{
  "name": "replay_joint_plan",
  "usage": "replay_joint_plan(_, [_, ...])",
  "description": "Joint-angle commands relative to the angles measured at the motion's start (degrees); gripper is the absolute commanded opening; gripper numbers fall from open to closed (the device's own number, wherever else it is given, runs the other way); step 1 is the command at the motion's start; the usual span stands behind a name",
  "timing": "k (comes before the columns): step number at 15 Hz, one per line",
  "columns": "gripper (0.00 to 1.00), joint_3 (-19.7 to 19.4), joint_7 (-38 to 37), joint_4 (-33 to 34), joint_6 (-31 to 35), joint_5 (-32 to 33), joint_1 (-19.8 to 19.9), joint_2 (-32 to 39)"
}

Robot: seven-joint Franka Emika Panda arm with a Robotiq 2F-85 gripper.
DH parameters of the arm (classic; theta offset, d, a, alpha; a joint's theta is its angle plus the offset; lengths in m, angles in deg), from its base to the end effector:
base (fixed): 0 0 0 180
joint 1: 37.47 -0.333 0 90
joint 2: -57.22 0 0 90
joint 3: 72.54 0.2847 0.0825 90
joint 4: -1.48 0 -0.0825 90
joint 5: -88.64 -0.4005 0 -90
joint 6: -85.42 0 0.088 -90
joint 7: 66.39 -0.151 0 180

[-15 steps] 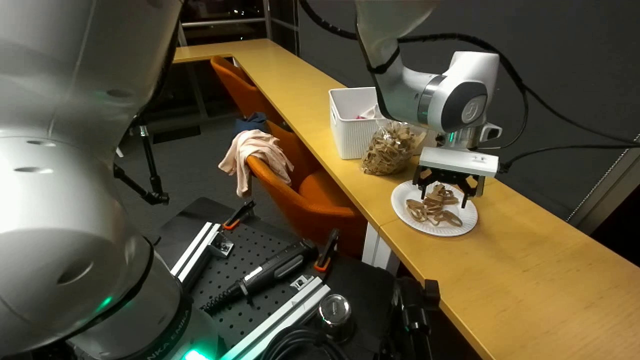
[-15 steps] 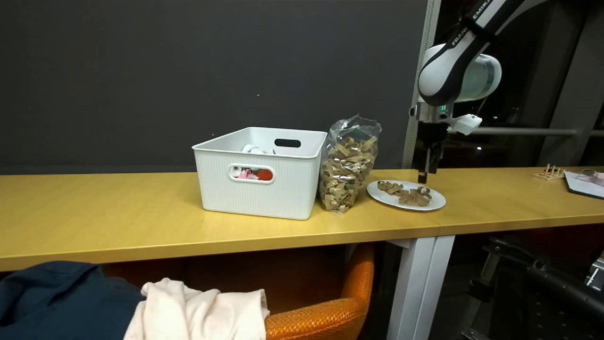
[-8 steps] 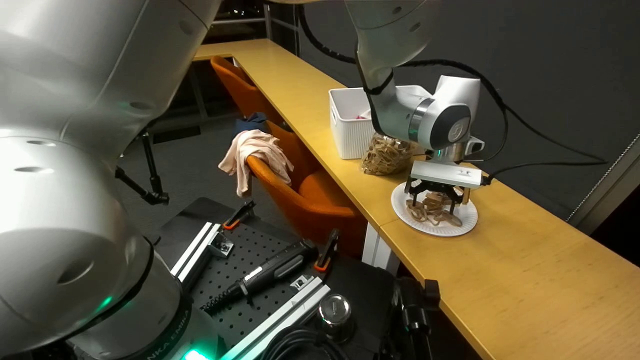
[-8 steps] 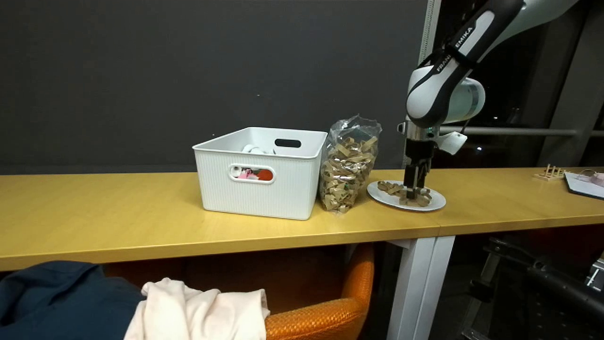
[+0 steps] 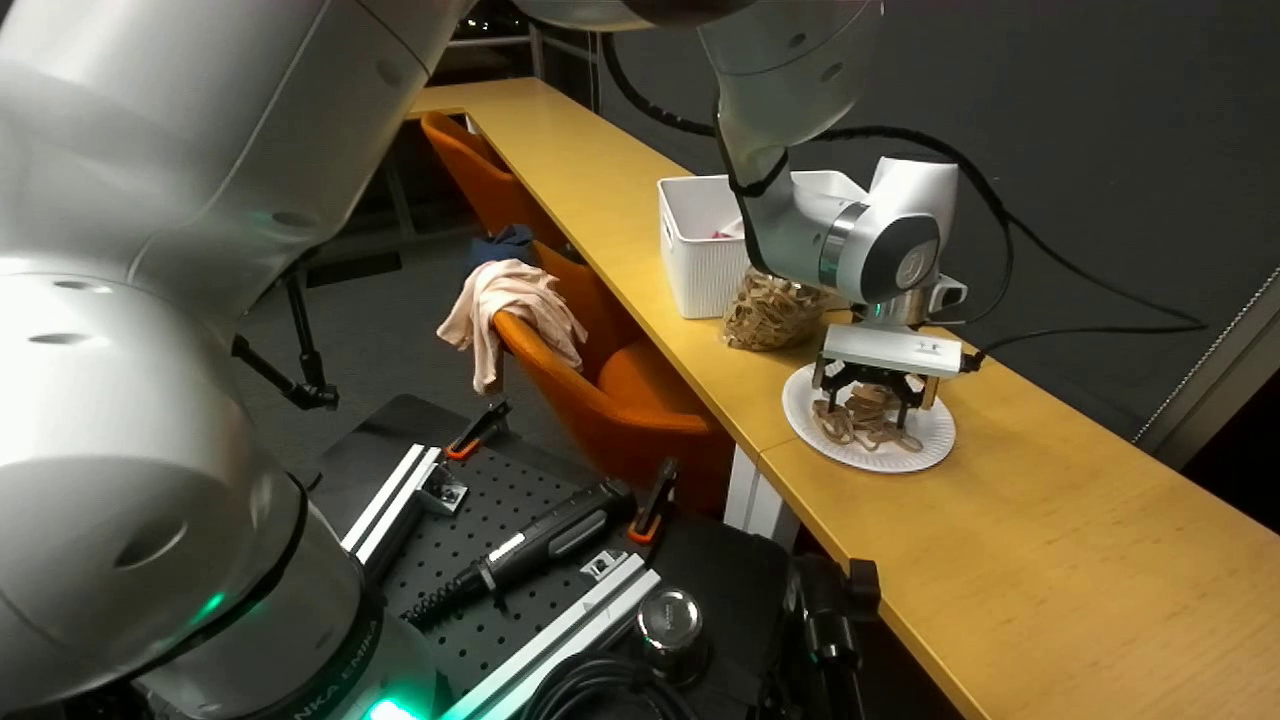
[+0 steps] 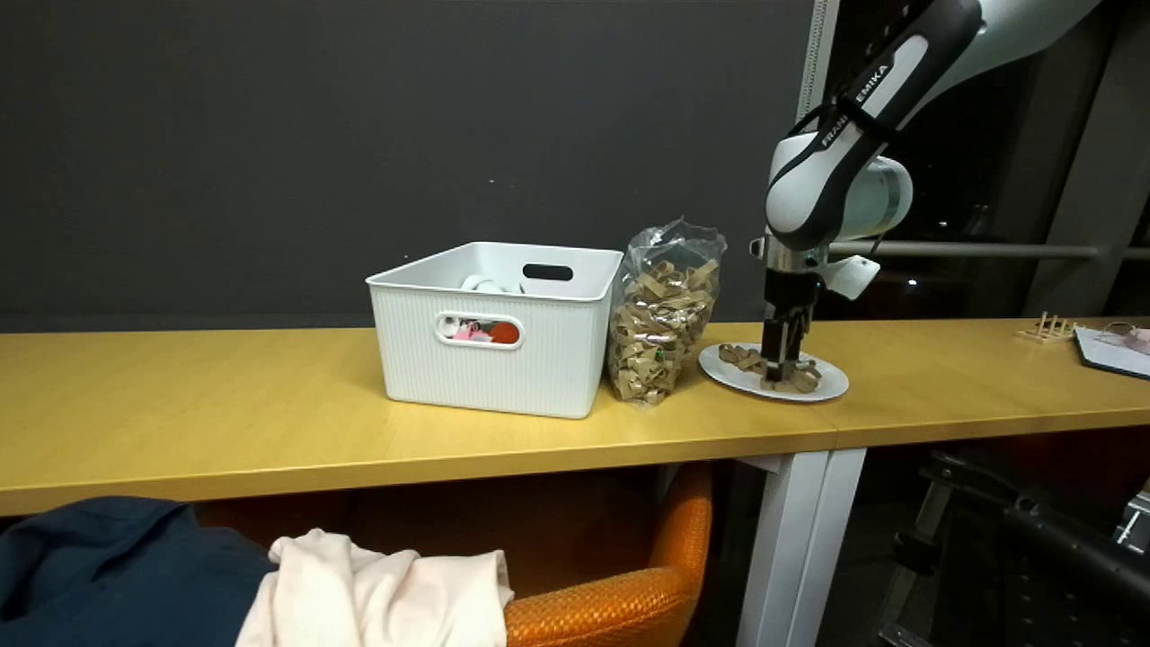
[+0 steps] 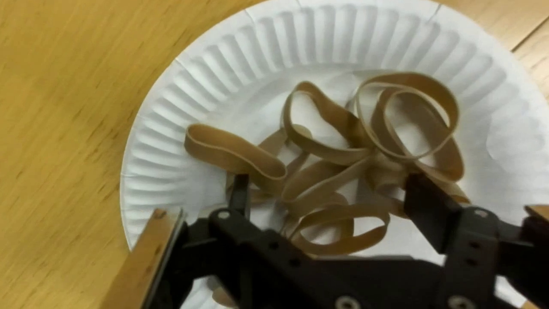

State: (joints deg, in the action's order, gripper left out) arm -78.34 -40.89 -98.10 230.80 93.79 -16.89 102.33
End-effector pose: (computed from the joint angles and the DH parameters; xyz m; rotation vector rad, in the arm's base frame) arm 0.5810 -0.2908 0.0489 3.0213 0.1338 -0.0627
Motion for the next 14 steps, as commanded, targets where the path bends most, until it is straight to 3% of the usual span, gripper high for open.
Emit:
replay_joint_plan(1, [0.6,1.33,0.59,2.6,-0.67,-0.23,0.96,1.75])
replay_joint_plan(9, [0.01,2.28,0.32,1.31,-0.2,-0.91,1.06,0.0])
replay_joint_plan(14, [0.02,1.94,-1.93,-2.42,-1.12,-1.19,0.11,-4.44])
